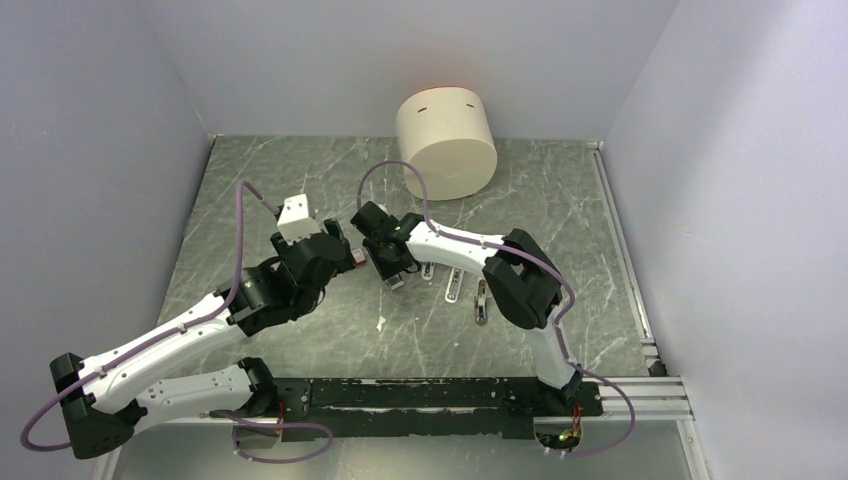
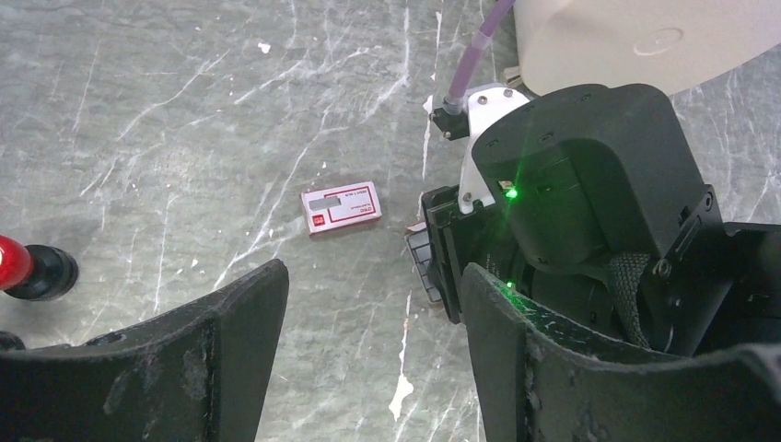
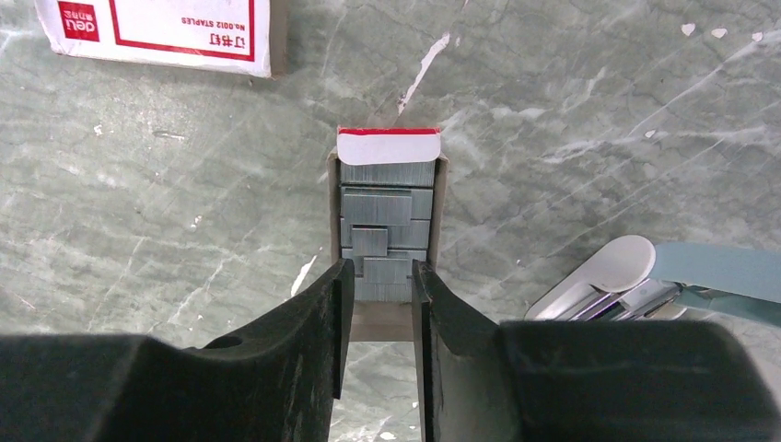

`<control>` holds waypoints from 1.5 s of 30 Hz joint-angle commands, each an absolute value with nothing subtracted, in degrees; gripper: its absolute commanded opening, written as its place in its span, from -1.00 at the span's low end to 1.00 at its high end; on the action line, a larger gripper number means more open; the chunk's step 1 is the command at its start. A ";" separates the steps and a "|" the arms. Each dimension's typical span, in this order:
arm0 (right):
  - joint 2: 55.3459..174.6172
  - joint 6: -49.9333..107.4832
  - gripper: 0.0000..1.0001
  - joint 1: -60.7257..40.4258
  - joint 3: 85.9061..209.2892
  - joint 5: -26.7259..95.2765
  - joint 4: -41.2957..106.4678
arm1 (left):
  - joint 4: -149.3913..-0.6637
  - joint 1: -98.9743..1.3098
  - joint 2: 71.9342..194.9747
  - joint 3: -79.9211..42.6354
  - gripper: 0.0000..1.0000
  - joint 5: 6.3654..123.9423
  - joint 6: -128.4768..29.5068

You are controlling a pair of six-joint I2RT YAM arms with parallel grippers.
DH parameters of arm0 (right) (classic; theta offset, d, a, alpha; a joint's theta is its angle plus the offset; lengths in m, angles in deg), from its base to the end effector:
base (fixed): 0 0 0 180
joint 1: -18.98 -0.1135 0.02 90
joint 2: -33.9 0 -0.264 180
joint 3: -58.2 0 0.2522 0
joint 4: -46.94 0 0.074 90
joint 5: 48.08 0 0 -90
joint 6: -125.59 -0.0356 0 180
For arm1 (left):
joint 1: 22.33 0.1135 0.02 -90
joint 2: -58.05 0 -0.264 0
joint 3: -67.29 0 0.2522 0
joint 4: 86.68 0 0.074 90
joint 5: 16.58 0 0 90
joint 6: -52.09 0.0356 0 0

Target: Load the staples into the stapler

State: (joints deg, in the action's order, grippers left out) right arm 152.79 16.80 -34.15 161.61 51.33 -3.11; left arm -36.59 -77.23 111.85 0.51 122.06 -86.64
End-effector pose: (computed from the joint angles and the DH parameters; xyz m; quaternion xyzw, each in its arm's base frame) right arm 0.2661 0.3451 0.1780 -0.2709 0.9357 0.0591 0.2180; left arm 0.1297 -0.1381 0.3243 -0.1392 0.8246 -0.0910 0.5407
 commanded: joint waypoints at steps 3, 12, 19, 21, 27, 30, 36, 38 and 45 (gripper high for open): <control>154.12 16.85 -0.33 -34.46 160.47 51.36 -2.20 | -36.58 -76.83 112.40 0.62 0.48 123.51 -86.92; 154.59 17.21 -0.35 -34.31 160.03 50.06 -2.22 | -36.69 -76.85 112.39 0.79 0.47 123.17 -87.04; 154.86 16.98 -0.44 -34.23 160.19 49.89 -2.14 | -36.34 -76.85 112.02 0.71 0.47 123.16 -87.04; 154.61 16.57 -0.51 -34.24 160.29 50.29 -2.16 | -36.28 -76.90 111.93 0.70 0.47 123.16 -87.21; 151.46 16.38 -0.58 -34.24 160.30 51.51 -2.36 | -35.99 -76.85 111.26 0.85 0.45 122.94 -87.65; 149.32 16.49 -0.58 -34.26 160.25 51.82 -2.53 | -36.27 -76.85 111.13 0.91 0.45 122.72 -87.57; 146.24 17.48 -0.58 -34.27 159.50 50.31 -3.48 | -36.28 -76.88 111.35 0.53 0.45 122.72 -87.46; 144.91 18.24 -0.57 -34.25 158.71 49.69 -4.17 | -36.27 -76.84 111.19 0.52 0.45 122.80 -87.48; 138.56 21.70 -0.56 -34.21 149.58 44.28 -6.49 | -34.96 -76.89 109.82 -0.21 0.46 124.36 -87.44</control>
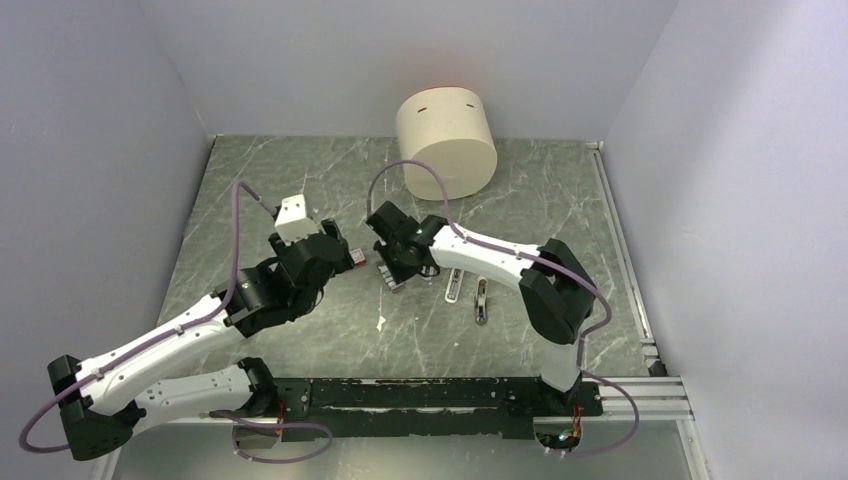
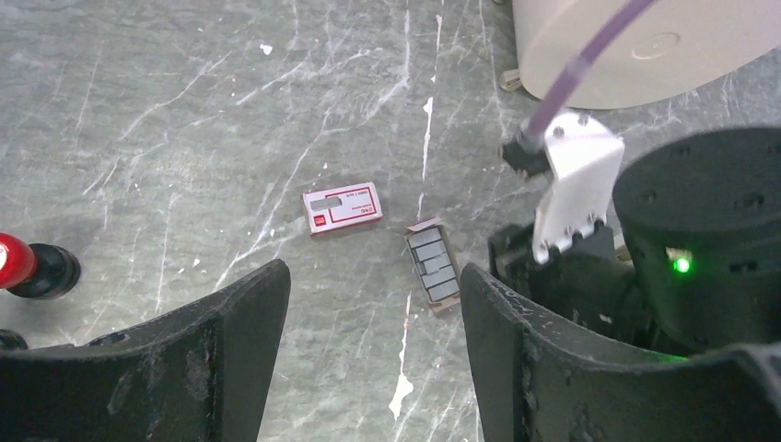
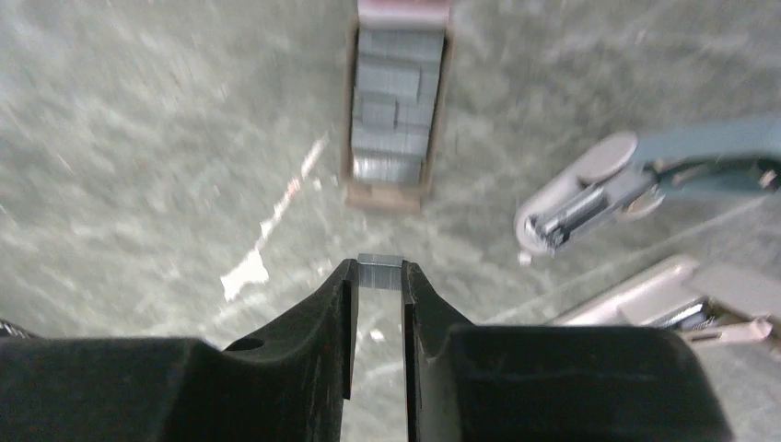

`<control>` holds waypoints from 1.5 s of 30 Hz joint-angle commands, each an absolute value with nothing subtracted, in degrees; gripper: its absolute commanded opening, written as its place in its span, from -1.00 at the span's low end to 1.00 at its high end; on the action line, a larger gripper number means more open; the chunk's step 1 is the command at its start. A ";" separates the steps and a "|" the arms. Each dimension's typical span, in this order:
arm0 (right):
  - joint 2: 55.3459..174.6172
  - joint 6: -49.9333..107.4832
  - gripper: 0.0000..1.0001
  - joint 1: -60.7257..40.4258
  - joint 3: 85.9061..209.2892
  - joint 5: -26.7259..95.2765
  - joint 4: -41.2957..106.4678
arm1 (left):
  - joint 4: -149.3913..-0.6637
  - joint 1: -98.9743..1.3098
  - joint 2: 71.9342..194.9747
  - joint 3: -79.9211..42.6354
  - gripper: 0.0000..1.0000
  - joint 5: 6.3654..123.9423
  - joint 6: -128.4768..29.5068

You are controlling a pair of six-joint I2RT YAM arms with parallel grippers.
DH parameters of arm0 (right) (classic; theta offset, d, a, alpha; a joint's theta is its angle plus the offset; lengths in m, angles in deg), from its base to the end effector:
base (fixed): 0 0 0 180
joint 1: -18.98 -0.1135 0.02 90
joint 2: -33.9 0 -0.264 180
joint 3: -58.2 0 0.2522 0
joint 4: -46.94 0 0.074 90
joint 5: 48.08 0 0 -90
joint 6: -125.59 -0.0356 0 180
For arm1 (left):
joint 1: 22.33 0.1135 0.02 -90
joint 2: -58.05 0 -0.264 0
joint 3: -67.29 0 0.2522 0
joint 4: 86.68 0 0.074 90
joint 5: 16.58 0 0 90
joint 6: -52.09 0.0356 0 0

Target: Load the staples into the stapler

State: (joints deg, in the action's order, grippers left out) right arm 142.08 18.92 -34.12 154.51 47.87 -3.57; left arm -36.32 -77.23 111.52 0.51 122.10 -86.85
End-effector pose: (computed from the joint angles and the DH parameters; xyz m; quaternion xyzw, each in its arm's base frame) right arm 0.2431 0.3176 0.2155 -0.2914 0.9251 0.0950 0.2244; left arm 0.1289 -0.1369 0.3249 -0.1411 0.8240 -0.0922 0.5409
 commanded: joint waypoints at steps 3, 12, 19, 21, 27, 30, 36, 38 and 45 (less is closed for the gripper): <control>136.06 22.80 -0.56 -34.26 144.92 42.21 -7.02 | -34.87 -76.85 109.07 -0.42 0.46 124.81 -87.23; 135.25 23.65 -0.54 -35.67 139.27 38.19 -5.71 | -35.37 -76.88 109.87 -1.14 0.46 124.84 -86.69; 137.31 23.97 -0.50 -36.13 139.05 40.15 -5.65 | -35.53 -76.83 110.82 -1.10 0.46 124.18 -86.94; 137.94 24.20 -0.49 -36.18 139.11 40.00 -5.75 | -35.57 -76.90 110.72 -0.93 0.47 124.13 -86.99; 138.35 24.29 -0.48 -36.47 138.84 39.70 -5.18 | -35.57 -76.85 110.58 -0.87 0.47 124.16 -86.96; 138.49 24.49 -0.43 -36.89 139.07 39.89 -5.54 | -35.64 -76.85 110.69 -0.88 0.47 124.16 -86.86; 137.30 23.58 -0.15 -37.27 138.84 40.52 -5.27 | -36.21 -76.83 110.66 -0.71 0.49 123.68 -86.56; 136.36 22.23 -0.07 -37.27 138.51 41.62 -4.61 | -36.80 -76.89 110.56 -0.54 0.49 123.36 -86.11; 133.08 5.50 -0.02 -37.25 137.93 51.26 -2.89 | -36.73 -76.84 110.14 -0.40 0.49 123.47 -86.09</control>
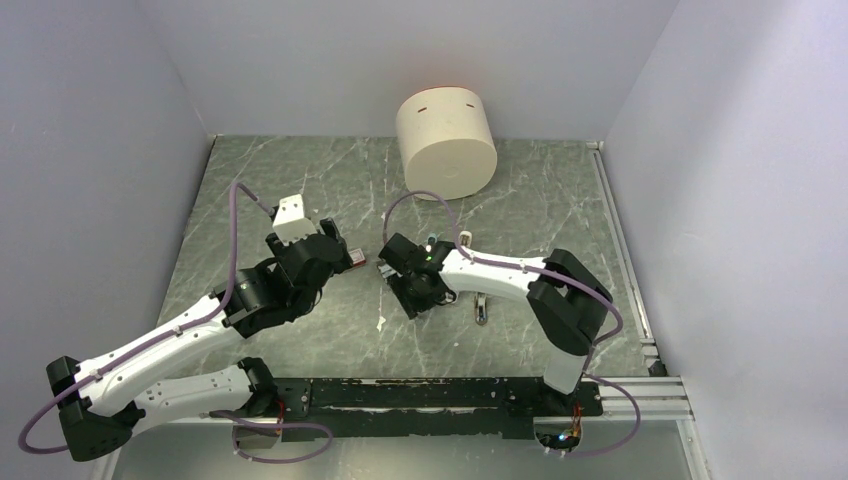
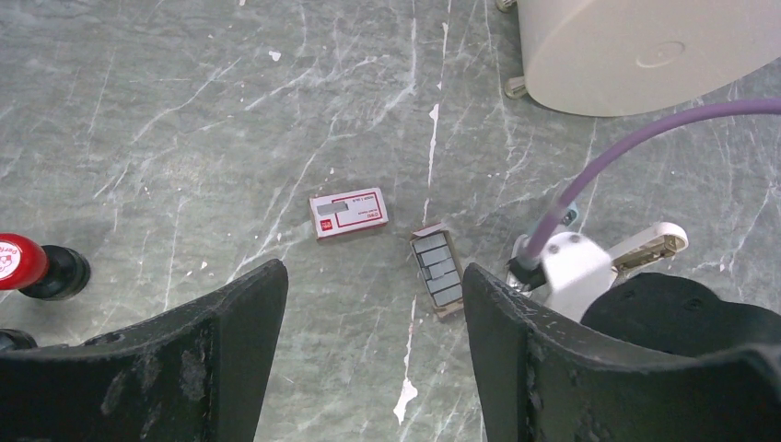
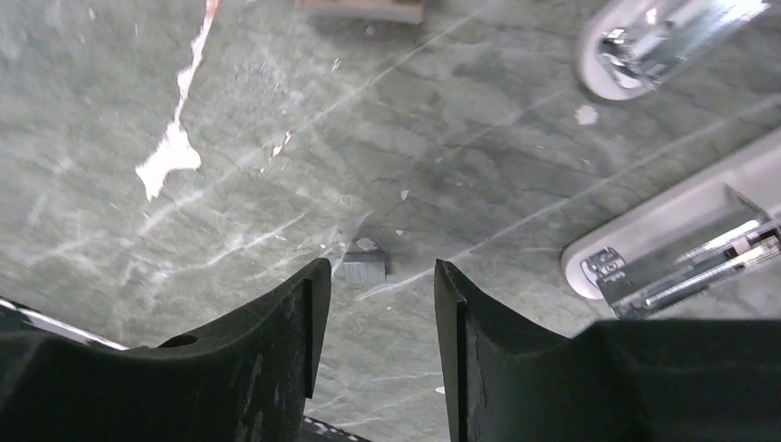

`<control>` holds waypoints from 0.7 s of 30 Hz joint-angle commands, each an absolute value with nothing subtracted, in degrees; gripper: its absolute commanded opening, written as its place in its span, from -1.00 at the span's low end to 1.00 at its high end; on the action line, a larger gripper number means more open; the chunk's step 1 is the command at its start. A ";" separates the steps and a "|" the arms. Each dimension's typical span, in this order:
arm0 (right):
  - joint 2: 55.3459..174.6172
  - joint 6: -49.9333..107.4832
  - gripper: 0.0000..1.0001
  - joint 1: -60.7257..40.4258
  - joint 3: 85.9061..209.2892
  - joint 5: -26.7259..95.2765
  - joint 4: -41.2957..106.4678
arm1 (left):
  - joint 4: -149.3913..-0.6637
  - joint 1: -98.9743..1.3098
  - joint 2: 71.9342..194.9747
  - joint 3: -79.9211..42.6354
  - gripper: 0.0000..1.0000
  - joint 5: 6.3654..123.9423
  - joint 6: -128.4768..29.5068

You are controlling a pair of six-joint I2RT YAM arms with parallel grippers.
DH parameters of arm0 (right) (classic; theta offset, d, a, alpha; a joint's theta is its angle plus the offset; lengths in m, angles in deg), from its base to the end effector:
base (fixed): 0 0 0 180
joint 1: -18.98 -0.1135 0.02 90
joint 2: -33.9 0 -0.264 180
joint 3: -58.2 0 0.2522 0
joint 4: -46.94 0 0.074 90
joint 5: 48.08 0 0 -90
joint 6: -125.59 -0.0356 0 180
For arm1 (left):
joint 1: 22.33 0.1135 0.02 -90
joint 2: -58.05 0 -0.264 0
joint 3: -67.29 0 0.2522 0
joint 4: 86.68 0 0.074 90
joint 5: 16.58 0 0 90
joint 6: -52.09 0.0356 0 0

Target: Load the staples into the stapler

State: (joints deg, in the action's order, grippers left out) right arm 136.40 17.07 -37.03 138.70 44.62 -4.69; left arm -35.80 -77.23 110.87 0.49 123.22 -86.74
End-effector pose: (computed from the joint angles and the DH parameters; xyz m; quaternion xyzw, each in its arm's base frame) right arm 0.1925 0.2825 0.1716 -0.3148 0.9381 0.0676 0.1274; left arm 0.1273 -0.1339 0.3265 -0.1450 0.8202 -0.0863 0.5466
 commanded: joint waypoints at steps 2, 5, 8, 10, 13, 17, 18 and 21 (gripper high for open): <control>132.73 0.27 -0.02 -37.36 137.34 53.14 -2.67 | -36.76 -76.83 109.83 0.01 0.50 123.30 -86.23; 133.05 -4.80 -0.05 -37.36 137.21 55.78 -3.79 | -36.78 -76.83 109.28 0.57 0.49 122.93 -86.59; 133.94 -7.47 -0.10 -38.04 137.43 57.24 -5.19 | -36.97 -76.88 108.91 1.02 0.49 122.64 -86.60; 134.47 -8.66 -0.11 -38.54 137.53 58.15 -5.93 | -36.83 -76.92 108.85 1.06 0.49 122.57 -86.72; 135.11 -9.97 -0.12 -39.15 137.14 58.15 -5.92 | -36.75 -76.84 108.70 1.23 0.49 122.52 -86.95; 135.88 -11.32 -0.16 -39.41 136.94 58.86 -6.32 | -36.86 -76.88 108.34 1.66 0.49 122.20 -87.23; 135.98 -11.79 -0.17 -39.45 136.92 59.28 -6.66 | -36.73 -76.90 108.20 1.80 0.49 122.23 -87.36; 136.18 -12.59 -0.20 -39.56 136.46 59.67 -6.98 | -36.68 -76.85 108.05 1.93 0.49 122.11 -87.52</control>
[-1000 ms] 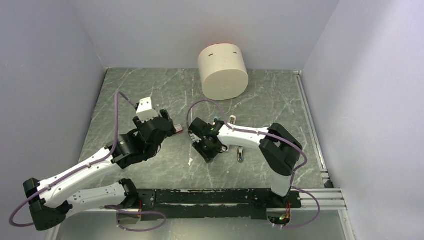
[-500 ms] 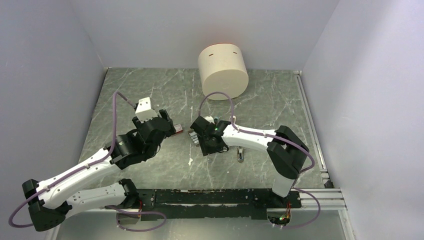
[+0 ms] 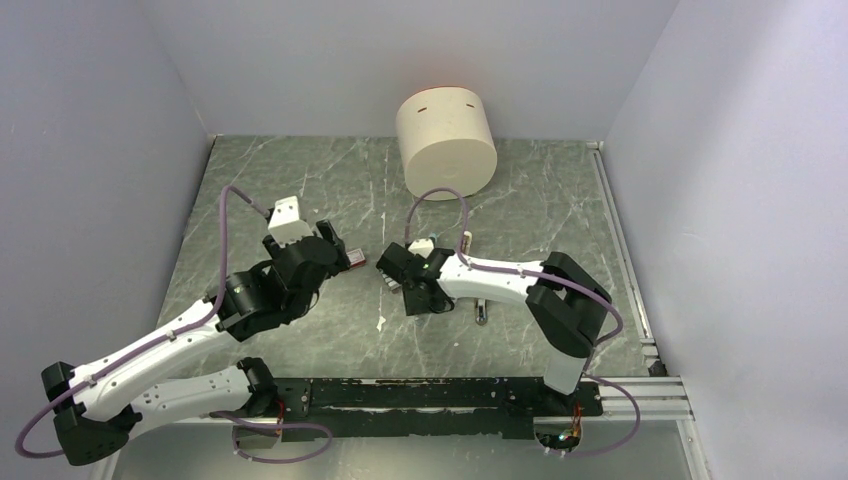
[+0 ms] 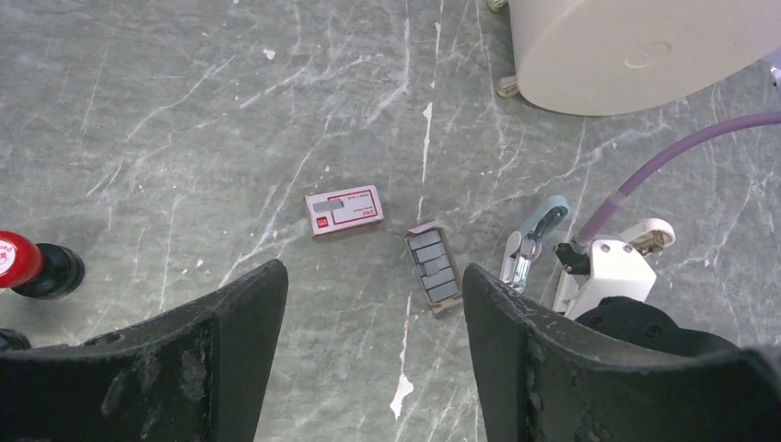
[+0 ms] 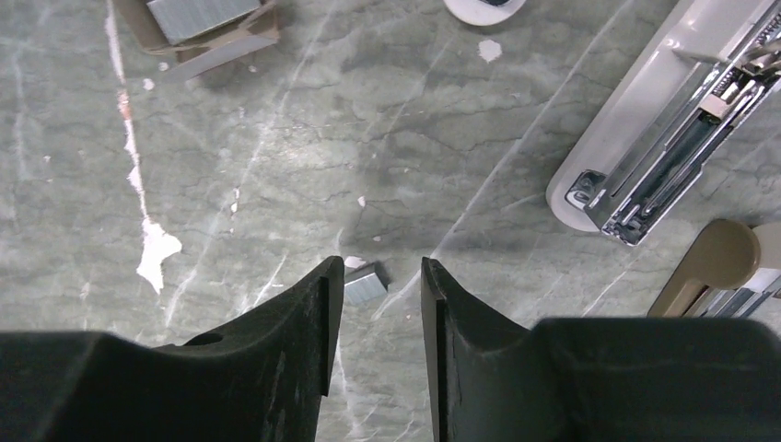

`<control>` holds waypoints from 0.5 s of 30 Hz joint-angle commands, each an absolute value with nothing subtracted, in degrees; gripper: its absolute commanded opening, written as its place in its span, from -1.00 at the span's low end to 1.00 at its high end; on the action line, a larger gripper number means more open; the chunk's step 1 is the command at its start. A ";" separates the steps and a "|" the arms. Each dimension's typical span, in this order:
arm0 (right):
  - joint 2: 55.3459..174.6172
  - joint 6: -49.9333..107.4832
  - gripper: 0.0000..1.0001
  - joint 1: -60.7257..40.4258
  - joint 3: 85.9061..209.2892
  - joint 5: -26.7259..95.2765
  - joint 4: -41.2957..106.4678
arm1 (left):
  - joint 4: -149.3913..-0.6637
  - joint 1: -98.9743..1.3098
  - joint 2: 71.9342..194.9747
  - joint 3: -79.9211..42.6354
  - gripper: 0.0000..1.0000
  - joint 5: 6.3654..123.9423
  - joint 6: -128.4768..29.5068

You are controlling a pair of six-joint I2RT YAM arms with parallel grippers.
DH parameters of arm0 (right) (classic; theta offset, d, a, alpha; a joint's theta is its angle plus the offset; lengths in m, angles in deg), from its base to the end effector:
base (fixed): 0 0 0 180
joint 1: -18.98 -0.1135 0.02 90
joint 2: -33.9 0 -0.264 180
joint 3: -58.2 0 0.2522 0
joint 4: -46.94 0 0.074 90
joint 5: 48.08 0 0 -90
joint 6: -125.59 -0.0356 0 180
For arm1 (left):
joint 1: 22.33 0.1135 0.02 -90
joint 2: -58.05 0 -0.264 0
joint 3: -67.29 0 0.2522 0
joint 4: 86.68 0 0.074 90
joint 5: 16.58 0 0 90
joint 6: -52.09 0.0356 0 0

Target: Load the staples into the stapler

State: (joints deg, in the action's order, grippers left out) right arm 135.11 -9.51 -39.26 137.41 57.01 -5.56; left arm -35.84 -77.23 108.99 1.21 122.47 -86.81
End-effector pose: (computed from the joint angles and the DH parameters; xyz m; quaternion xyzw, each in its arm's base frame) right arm 0.1837 0.2792 0.1736 -0.0948 0.9779 0.0242 0.1850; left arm 0.1233 -0.1286 0.3276 -0.1468 0.8183 -0.0988 0.5468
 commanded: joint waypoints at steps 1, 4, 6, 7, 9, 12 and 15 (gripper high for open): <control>136.27 -12.65 -0.21 -39.62 136.25 59.51 -6.96 | -36.68 -76.85 108.05 1.93 0.49 122.11 -87.56; 136.78 -12.56 -0.22 -39.76 135.51 58.43 -6.21 | -36.80 -76.83 107.86 2.10 0.49 122.02 -87.56; 137.04 -12.64 -0.22 -39.95 135.10 57.95 -5.62 | -36.89 -76.86 108.00 2.17 0.48 121.87 -87.57; 137.10 -12.53 -0.21 -40.10 134.95 57.66 -5.55 | -36.82 -76.85 108.05 2.12 0.48 121.79 -87.61; 137.04 -12.36 -0.22 -40.25 134.89 57.24 -5.67 | -36.72 -76.85 108.25 2.11 0.48 121.79 -87.65; 136.17 -11.44 -0.19 -40.48 134.12 55.91 -5.54 | -36.63 -76.92 108.40 2.11 0.48 121.58 -87.74; 135.46 -10.72 -0.16 -40.52 133.28 55.39 -6.16 | -36.70 -76.94 108.19 2.33 0.48 121.61 -87.94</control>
